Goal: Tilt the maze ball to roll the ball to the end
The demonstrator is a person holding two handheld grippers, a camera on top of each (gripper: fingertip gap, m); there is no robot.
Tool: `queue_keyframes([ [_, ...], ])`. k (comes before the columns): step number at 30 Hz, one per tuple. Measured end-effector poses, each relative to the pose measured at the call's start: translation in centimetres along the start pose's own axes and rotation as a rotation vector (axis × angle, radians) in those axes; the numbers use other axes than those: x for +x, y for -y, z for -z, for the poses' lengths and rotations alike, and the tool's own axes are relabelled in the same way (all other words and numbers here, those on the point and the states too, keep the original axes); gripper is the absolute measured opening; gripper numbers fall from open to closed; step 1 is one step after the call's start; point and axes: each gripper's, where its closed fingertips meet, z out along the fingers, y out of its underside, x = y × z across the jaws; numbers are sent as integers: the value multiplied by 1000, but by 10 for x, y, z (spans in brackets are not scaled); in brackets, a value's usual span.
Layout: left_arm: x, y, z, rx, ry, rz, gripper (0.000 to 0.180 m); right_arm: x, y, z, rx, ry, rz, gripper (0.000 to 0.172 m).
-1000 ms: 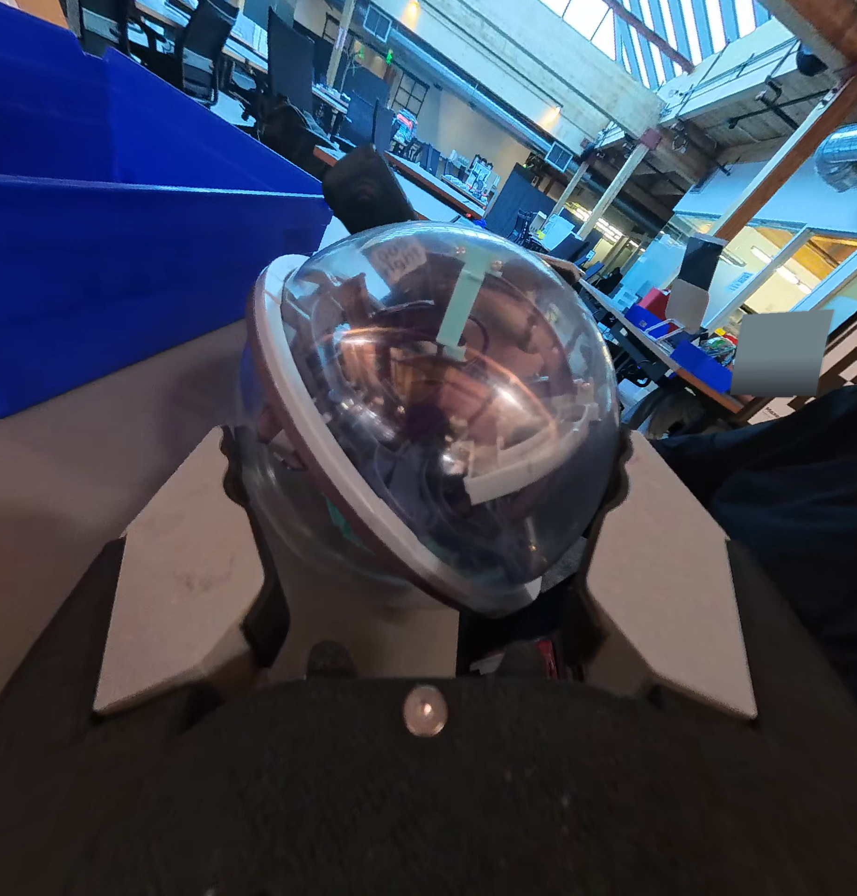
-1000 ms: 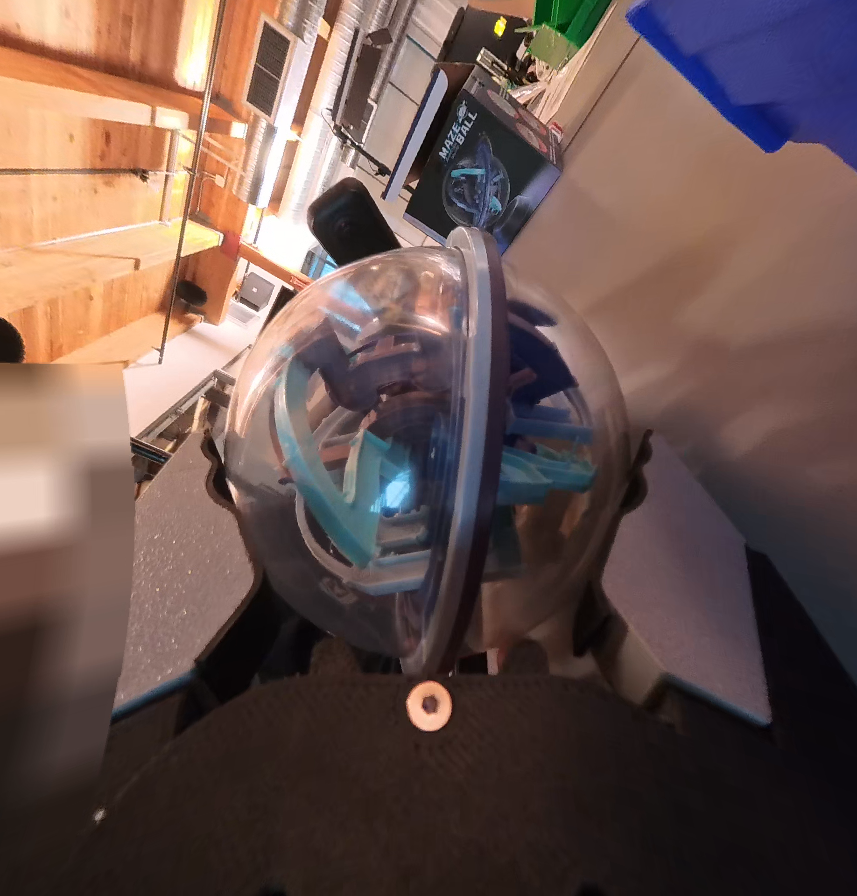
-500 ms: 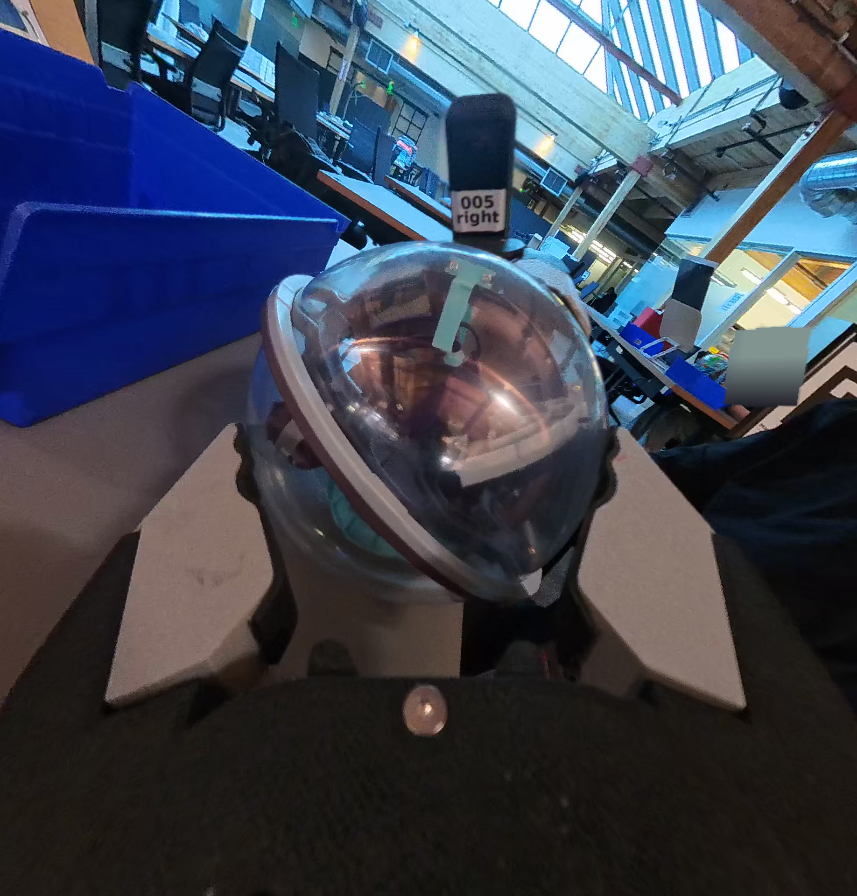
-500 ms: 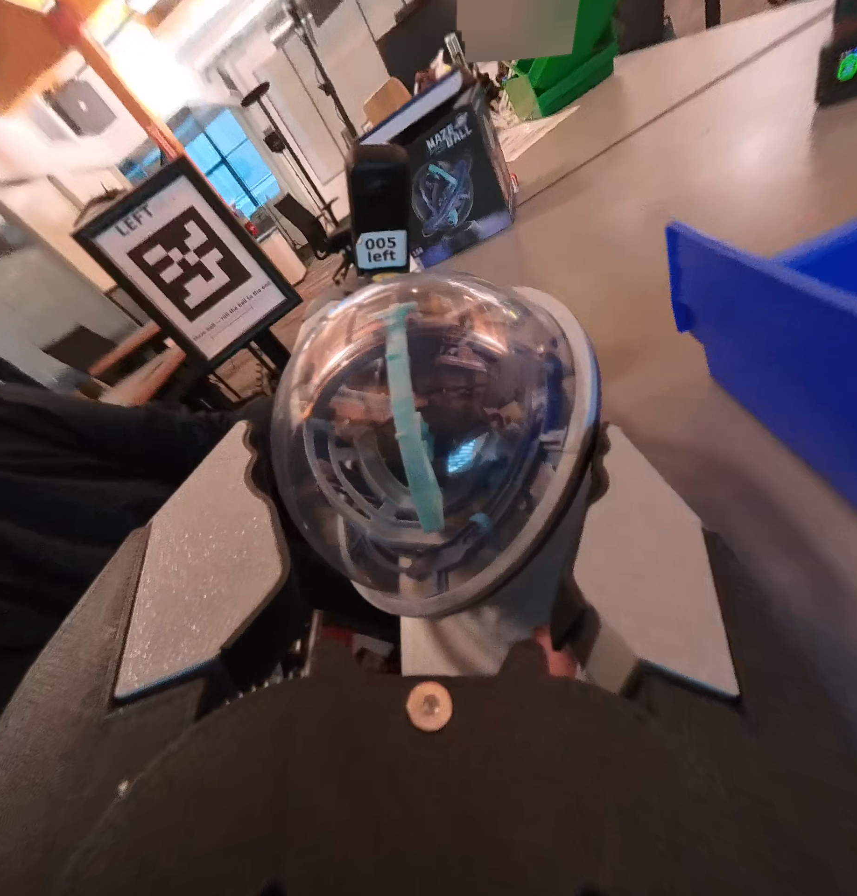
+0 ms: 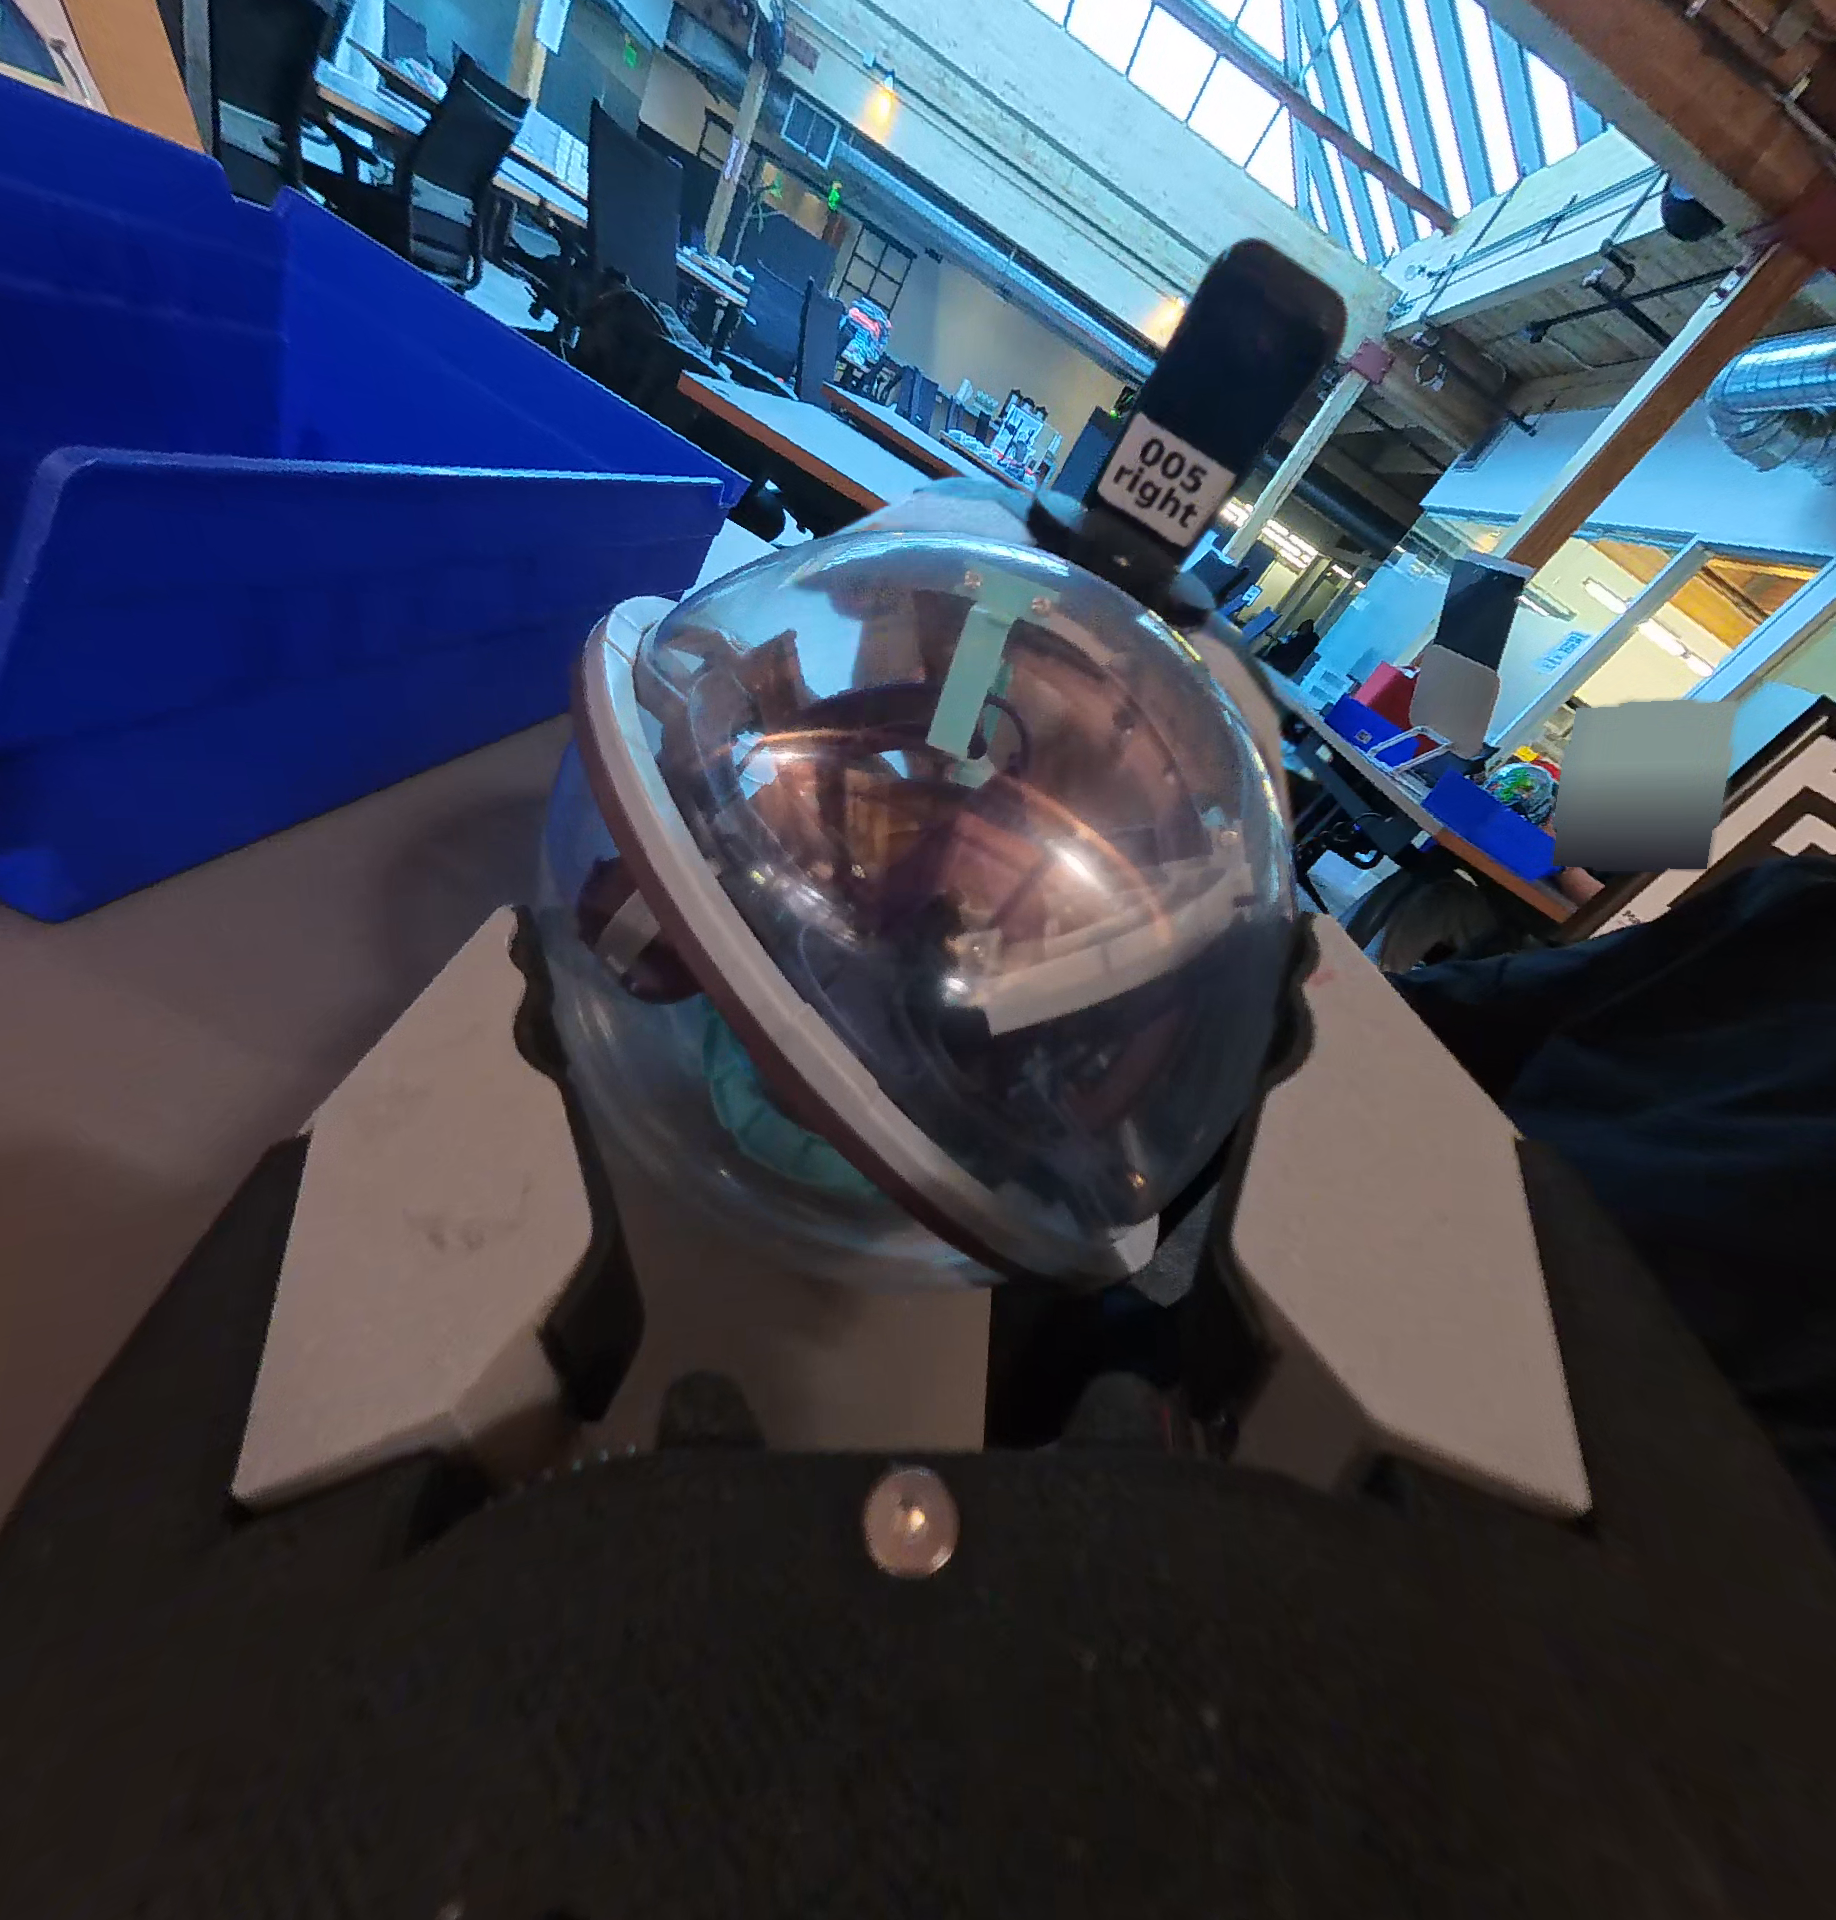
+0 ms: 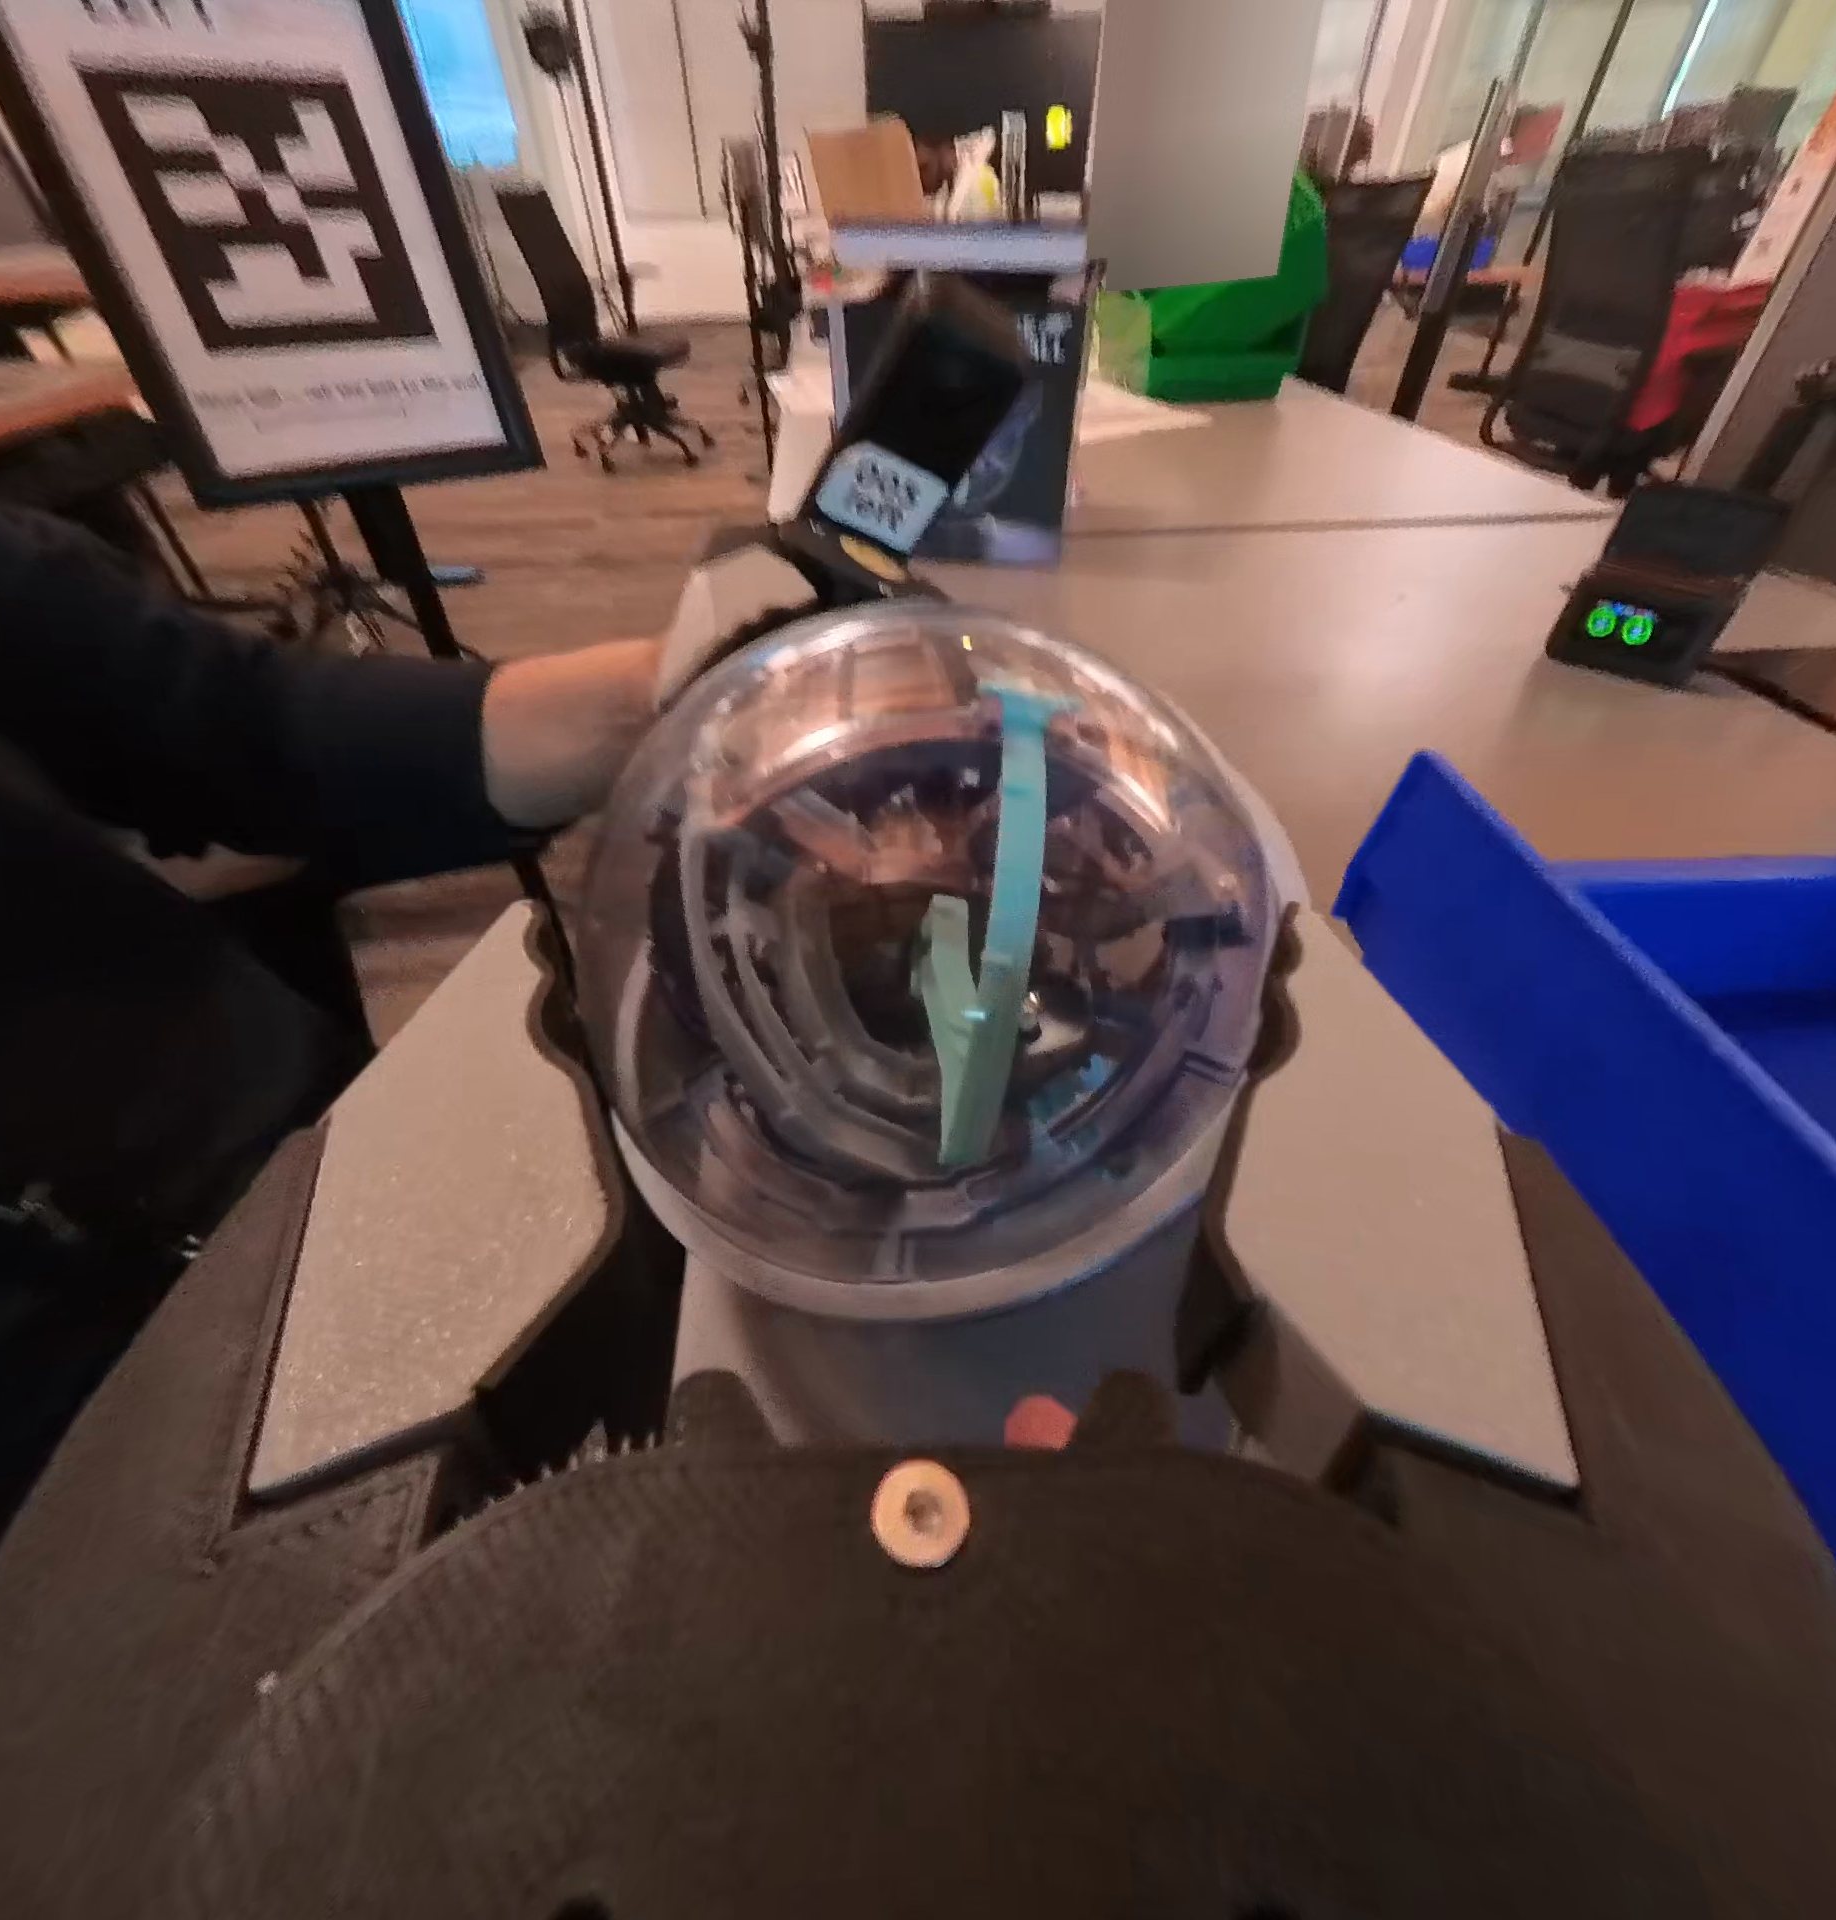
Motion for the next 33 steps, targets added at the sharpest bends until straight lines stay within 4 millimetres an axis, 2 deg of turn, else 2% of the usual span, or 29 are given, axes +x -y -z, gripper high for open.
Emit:
queue_keyframes([
  [2,0,0,0,-3,-2,-5,134,2,-13,-7,-61,-11,12,133],
  [7,-4,-4,11,-50,11,-68,126,7,-27,-17,-101,-43,24,146],
  [10,-3,-5,29,-94,17,-182,122,11,-34,-18,-127,-49,1,146],
  [13,-3,-15,39,-160,11,-263,121,8,-30,-19,-89,-18,-13,141],
  [16,1,-27,37,-209,-2,-356,124,8,-25,-19,-40,14,-52,135],
  [19,-1,-29,35,-225,19,-404,124,9,-26,-19,-22,24,-78,136],
  [22,-6,-29,33,-237,55,-409,120,10,-26,-22,-10,18,-80,139],
  [26,-8,-30,28,-242,79,-411,125,11,-30,-26,-11,-2,-63,146],
  [33,-8,-37,21,-280,82,-374,136,9,-27,-29,31,21,-92,147],
])
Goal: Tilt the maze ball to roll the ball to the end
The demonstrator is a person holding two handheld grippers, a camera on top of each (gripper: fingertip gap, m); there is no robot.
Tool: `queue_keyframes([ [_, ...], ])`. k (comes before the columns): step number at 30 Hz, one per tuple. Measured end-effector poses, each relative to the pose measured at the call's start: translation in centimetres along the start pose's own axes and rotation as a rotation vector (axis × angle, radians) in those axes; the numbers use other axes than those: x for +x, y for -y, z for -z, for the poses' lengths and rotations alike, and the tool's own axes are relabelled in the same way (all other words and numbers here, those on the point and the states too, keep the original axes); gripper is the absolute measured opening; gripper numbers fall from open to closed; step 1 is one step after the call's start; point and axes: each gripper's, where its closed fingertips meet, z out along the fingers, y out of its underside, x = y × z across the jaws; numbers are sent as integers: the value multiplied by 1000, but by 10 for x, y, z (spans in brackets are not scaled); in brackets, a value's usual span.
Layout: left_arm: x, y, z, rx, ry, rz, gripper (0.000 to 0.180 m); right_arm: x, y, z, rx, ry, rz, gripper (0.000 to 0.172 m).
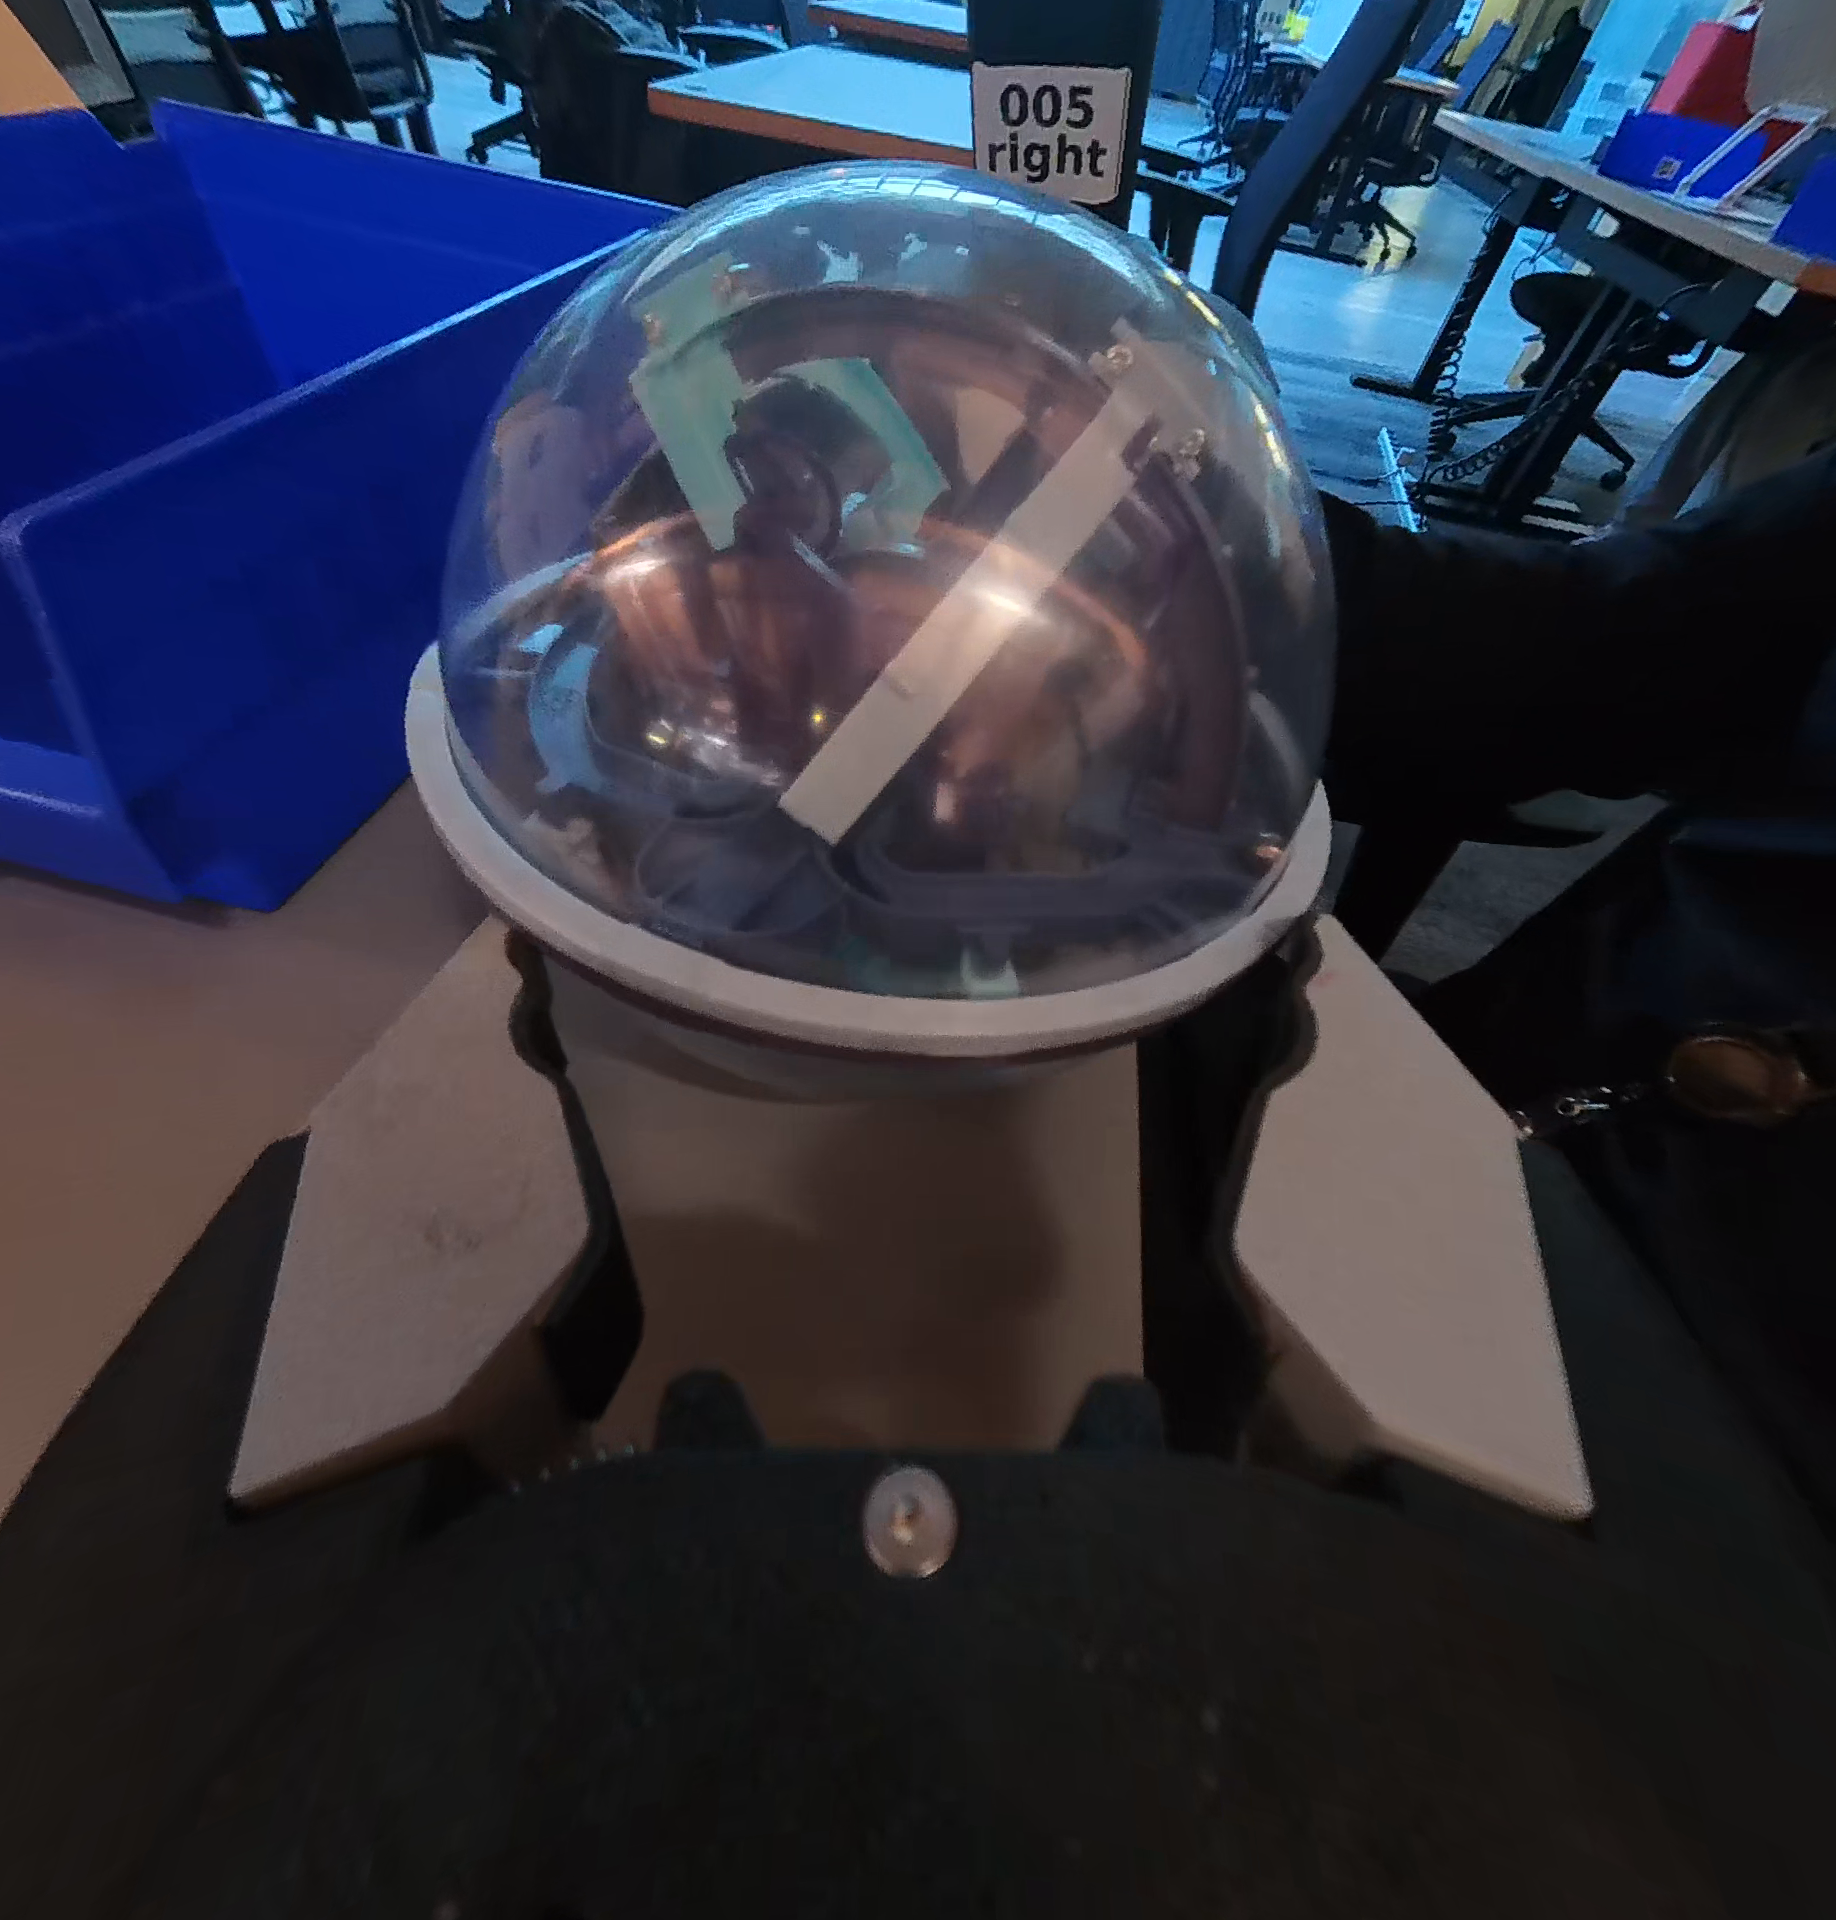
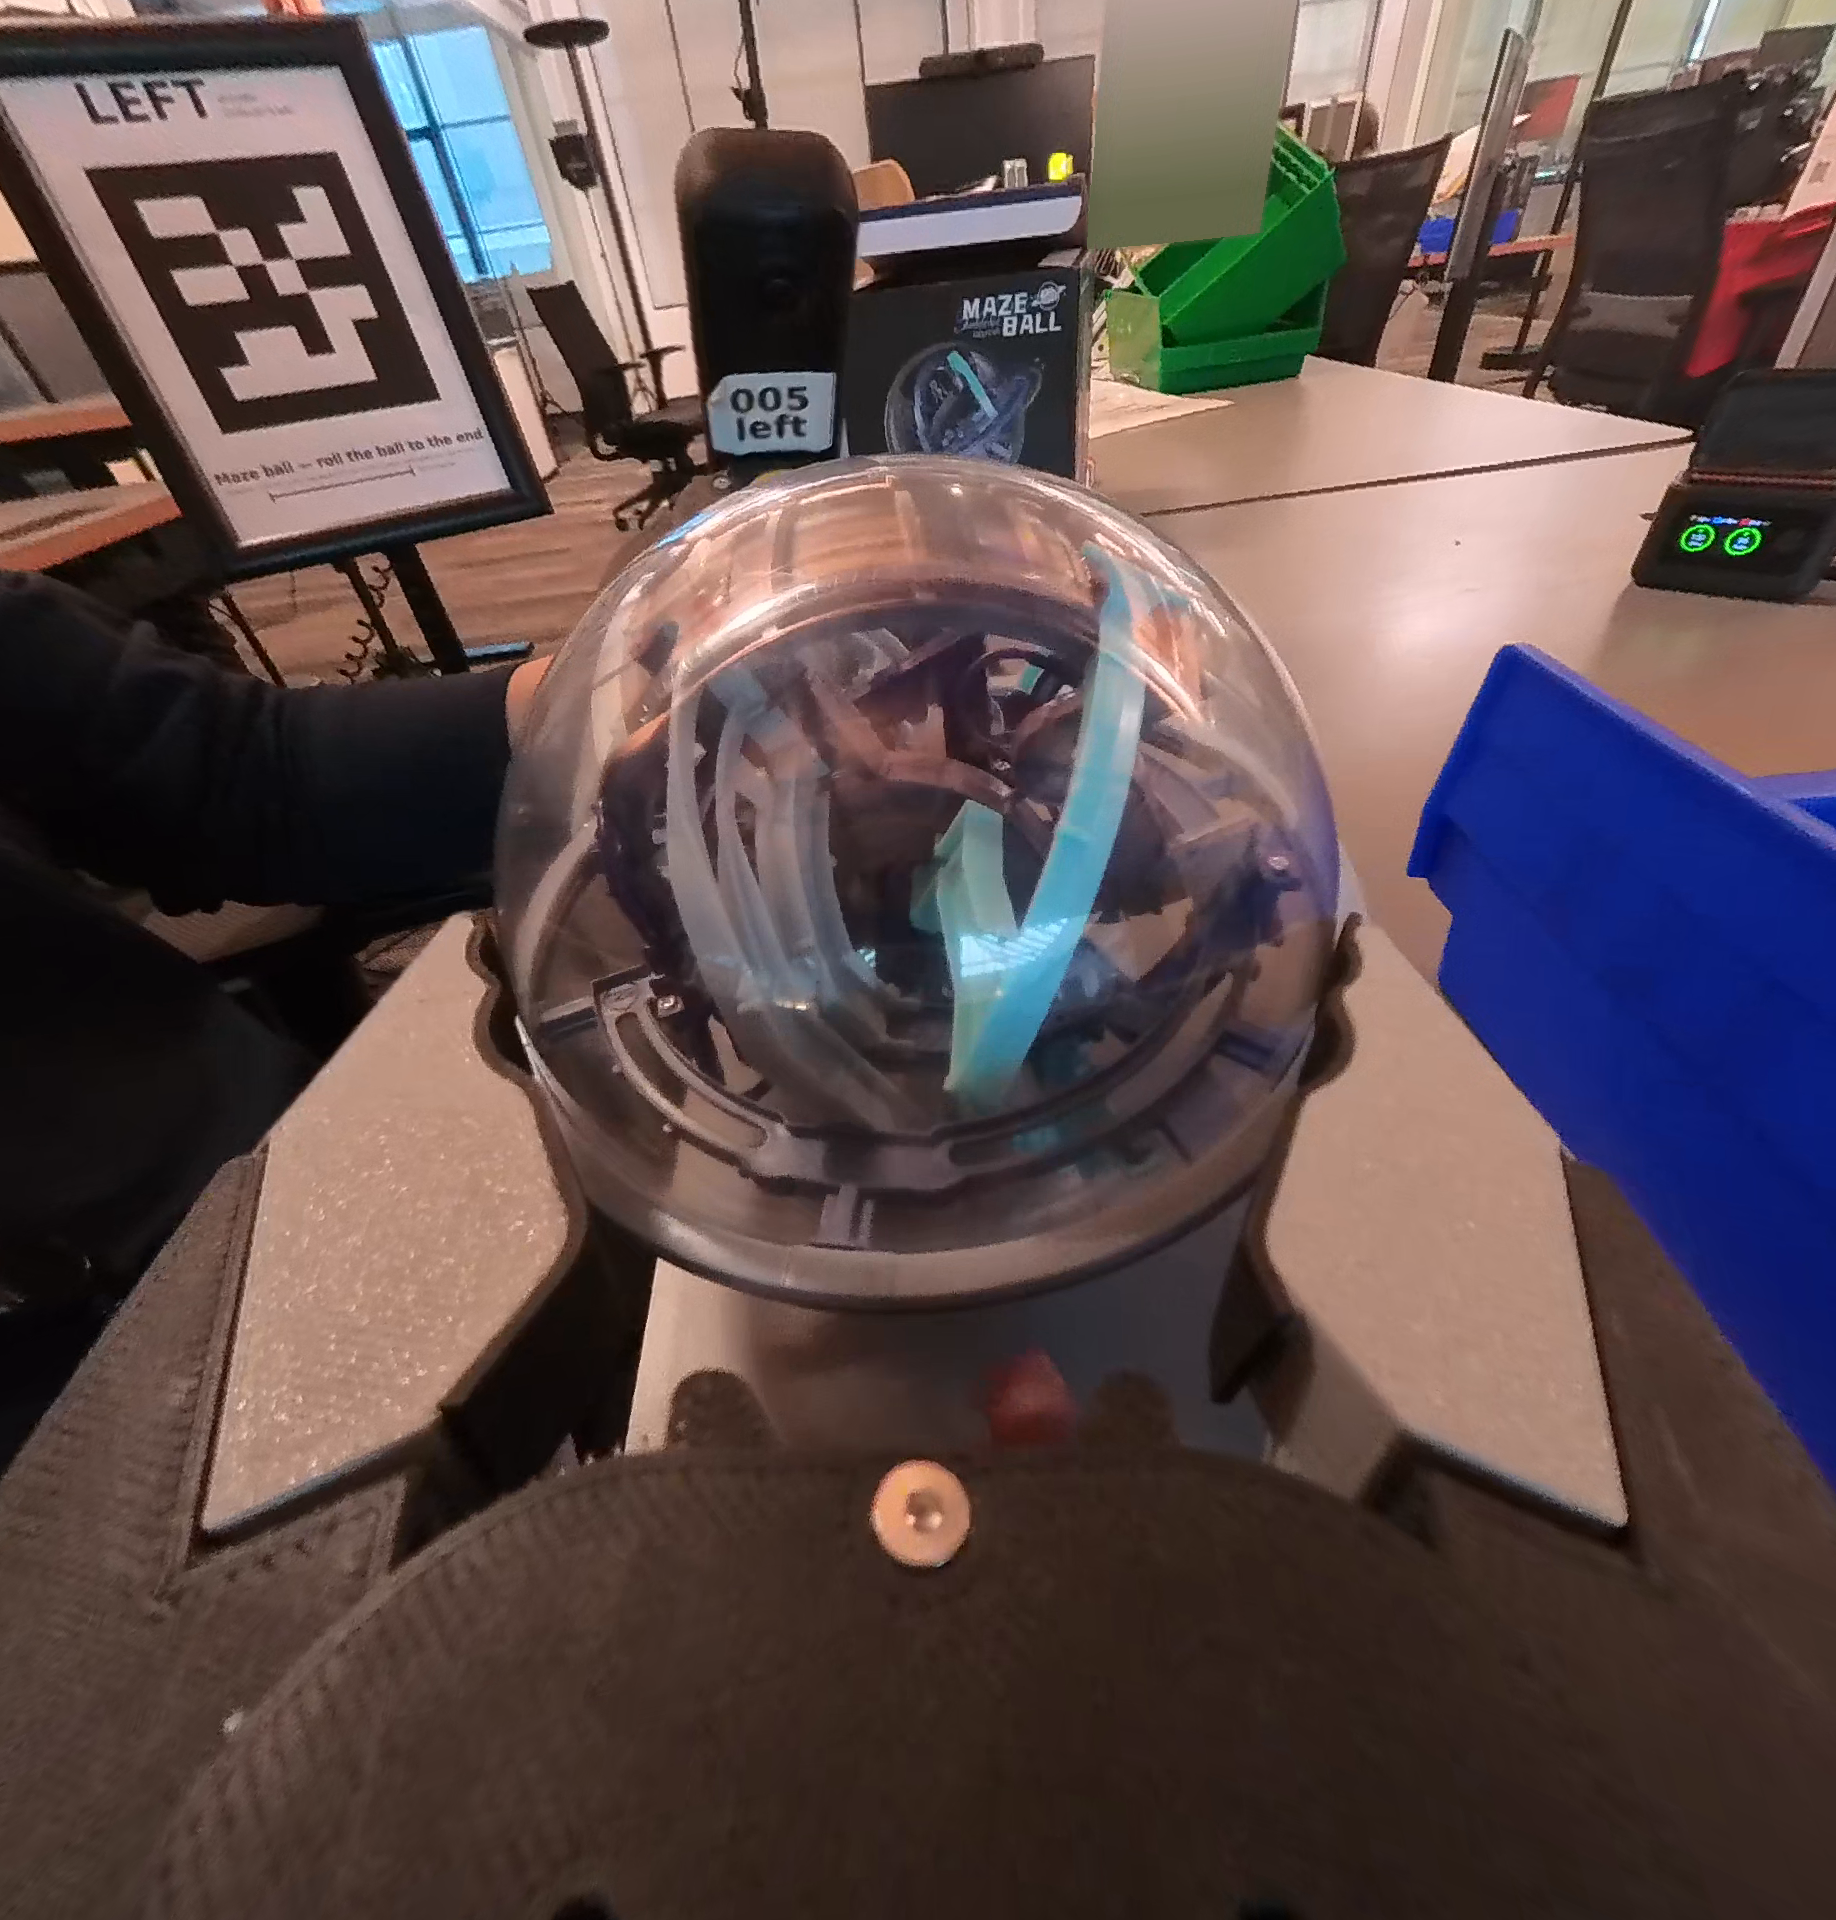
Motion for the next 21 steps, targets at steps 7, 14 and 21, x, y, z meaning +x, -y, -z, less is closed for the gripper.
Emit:
queue_keyframes([
  [7,1,4,-11,6,42,-40,145,-1,0,-2,6,-9,4,154],
  [14,-2,8,-15,28,44,29,146,5,4,-3,34,-15,-88,157],
  [21,-3,13,-16,58,40,77,146,8,6,-1,55,-2,-141,156],
])
